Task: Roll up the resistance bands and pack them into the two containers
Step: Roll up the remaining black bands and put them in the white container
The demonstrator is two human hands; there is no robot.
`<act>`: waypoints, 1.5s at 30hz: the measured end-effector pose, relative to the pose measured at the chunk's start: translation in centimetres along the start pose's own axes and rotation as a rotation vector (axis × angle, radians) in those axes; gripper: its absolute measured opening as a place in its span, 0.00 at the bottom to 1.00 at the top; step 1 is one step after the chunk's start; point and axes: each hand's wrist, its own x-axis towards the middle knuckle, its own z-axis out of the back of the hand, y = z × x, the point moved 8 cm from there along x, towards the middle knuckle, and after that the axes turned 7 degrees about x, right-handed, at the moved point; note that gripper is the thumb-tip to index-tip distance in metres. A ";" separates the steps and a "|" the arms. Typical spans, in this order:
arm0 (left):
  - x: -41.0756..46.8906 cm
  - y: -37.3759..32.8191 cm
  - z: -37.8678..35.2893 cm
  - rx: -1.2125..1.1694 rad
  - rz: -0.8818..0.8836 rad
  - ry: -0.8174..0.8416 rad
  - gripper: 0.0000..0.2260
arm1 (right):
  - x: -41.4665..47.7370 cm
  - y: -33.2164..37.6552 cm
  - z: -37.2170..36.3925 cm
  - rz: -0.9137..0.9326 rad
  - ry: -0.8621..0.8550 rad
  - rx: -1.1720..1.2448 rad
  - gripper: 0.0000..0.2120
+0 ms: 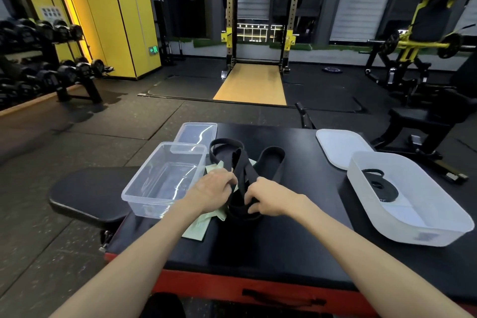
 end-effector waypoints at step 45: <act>7.2 -11.9 6.5 -0.924 -0.125 0.000 0.14 | -7.7 -5.9 18.1 -0.070 -0.827 1.205 0.08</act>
